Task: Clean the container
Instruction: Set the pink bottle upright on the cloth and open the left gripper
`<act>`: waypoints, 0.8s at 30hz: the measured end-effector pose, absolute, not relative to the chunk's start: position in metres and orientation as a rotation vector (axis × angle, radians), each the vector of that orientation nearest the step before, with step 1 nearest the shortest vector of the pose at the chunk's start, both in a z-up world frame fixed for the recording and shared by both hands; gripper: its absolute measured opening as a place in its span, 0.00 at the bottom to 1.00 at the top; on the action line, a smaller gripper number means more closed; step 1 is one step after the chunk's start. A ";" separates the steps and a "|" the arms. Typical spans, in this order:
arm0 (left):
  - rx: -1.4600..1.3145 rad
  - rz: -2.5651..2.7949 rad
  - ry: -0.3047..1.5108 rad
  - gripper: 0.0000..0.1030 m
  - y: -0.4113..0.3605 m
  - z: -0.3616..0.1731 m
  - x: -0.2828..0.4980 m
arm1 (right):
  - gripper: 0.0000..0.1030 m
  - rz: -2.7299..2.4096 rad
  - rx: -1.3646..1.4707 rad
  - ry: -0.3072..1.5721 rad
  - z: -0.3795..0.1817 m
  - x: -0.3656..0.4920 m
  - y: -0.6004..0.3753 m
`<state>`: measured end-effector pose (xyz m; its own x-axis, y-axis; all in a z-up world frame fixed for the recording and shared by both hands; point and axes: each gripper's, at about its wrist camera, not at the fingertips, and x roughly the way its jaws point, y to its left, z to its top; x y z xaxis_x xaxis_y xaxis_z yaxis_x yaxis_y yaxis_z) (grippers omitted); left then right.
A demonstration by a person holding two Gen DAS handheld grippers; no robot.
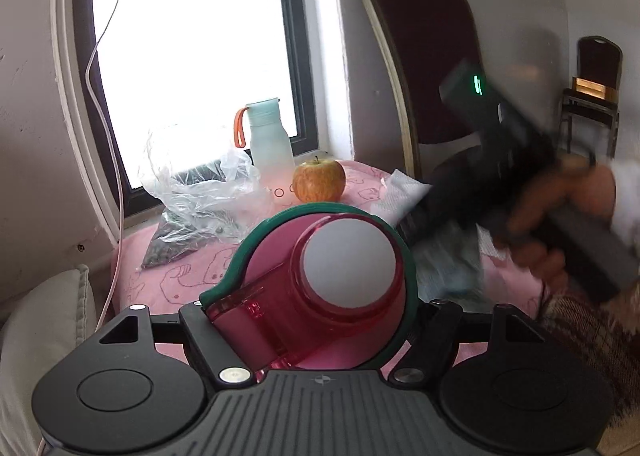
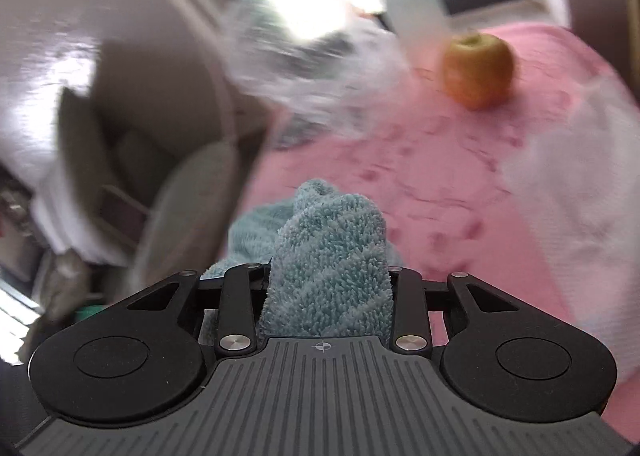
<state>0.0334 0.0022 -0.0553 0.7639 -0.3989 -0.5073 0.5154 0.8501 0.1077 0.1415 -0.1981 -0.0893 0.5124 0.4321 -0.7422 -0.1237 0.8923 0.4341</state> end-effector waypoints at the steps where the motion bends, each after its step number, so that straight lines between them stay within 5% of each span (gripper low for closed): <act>1: 0.240 -0.501 0.496 0.69 0.002 -0.055 0.036 | 0.32 0.302 0.316 1.009 -0.099 0.141 -0.202; 16: 0.140 -0.353 0.603 0.70 -0.029 -0.047 0.104 | 0.32 0.219 0.519 0.653 -0.047 0.057 -0.280; 20: 0.121 -0.326 0.620 0.86 -0.030 -0.050 0.096 | 0.32 0.201 0.513 0.661 -0.044 0.047 -0.282; 24: 0.151 -0.277 0.602 0.89 -0.031 -0.046 0.080 | 0.32 0.173 0.506 0.671 -0.040 0.041 -0.279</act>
<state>0.0797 -0.0308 -0.0464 0.7888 -0.2119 -0.5770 0.2996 0.9522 0.0599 0.0411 -0.2788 -0.0404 0.7745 0.3124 -0.5501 0.0068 0.8653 0.5011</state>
